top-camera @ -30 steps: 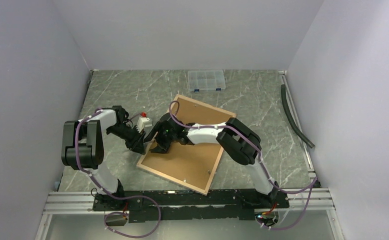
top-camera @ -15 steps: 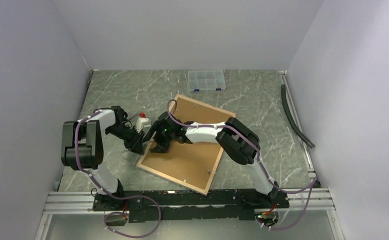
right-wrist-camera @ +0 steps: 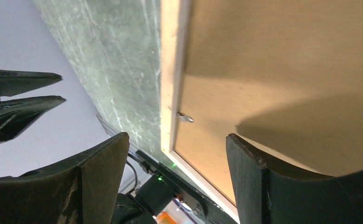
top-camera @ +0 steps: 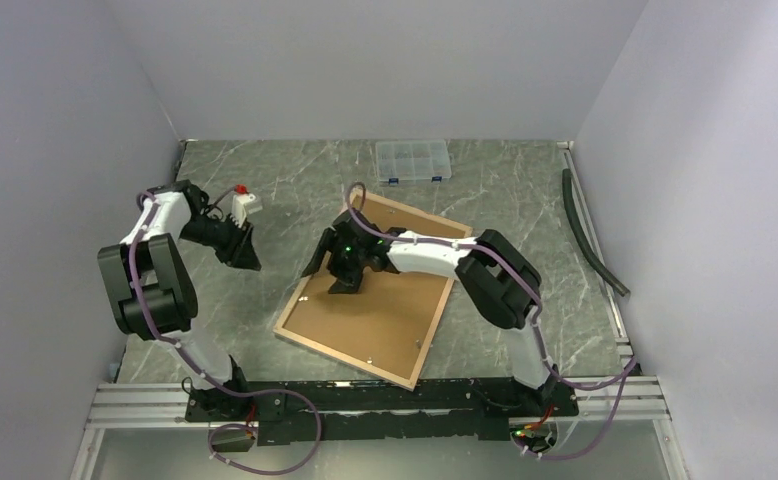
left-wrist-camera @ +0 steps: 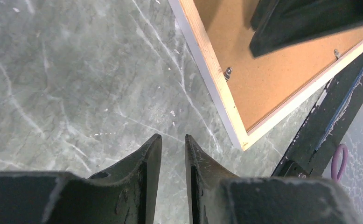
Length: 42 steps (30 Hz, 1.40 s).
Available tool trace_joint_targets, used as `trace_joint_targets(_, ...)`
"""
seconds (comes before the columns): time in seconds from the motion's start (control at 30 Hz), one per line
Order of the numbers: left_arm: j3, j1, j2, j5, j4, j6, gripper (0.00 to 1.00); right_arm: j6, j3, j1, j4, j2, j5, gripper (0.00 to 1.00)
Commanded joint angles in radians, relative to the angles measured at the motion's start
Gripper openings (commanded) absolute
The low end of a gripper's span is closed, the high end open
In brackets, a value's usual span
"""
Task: Put the photo into the frame
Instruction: Install the photo frame at the center of the board.
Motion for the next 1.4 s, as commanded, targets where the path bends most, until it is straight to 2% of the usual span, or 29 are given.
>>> trace_joint_targets(0.0, 0.043, 0.013, 0.012, 0.068, -0.049, -0.042, 0.33, -0.084, -0.073, -0.042, -0.048, -0.126, 0.038, 0.78)
trace_joint_targets(0.03, 0.045, 0.011, 0.014, 0.073, -0.023, -0.079, 0.36, -0.107, -0.088, -0.056, -0.056, -0.144, 0.056, 0.77)
trace_joint_targets(0.1, 0.053, 0.0, 0.028, 0.071, 0.04, -0.182, 0.49, -0.152, -0.102, -0.084, -0.071, -0.185, 0.096, 0.76)
trace_joint_targets(0.23, 0.086, -0.085, 0.095, 0.006, 0.153, -0.377, 0.49, -0.231, -0.135, -0.173, -0.024, -0.22, 0.083, 0.74)
trace_joint_targets(0.37, 0.134, -0.153, 0.177, 0.065, 0.177, -0.444, 0.5, -0.311, -0.131, -0.244, 0.021, -0.207, 0.043, 0.74)
trace_joint_targets(0.67, 0.242, -0.267, 0.304, 0.094, 0.2, -0.487, 0.47, -0.402, -0.052, -0.319, 0.038, -0.127, -0.01, 0.73)
trace_joint_targets(0.8, 0.27, -0.277, 0.365, 0.121, 0.197, -0.484, 0.42, -0.38, -0.041, -0.334, 0.077, -0.071, -0.04, 0.72)
trace_joint_targets(0.97, 0.308, -0.286, 0.404, 0.148, 0.212, -0.502, 0.43, -0.378, 0.009, -0.338, 0.087, -0.007, -0.047, 0.71)
trace_joint_targets(1.17, 0.34, -0.306, 0.448, 0.149, 0.232, -0.519, 0.43, -0.404, 0.117, -0.343, 0.063, 0.071, -0.008, 0.71)
trace_joint_targets(1.37, 0.318, -0.312, 0.453, 0.127, 0.249, -0.511, 0.35, -0.391, 0.255, -0.349, 0.053, 0.171, -0.021, 0.69)
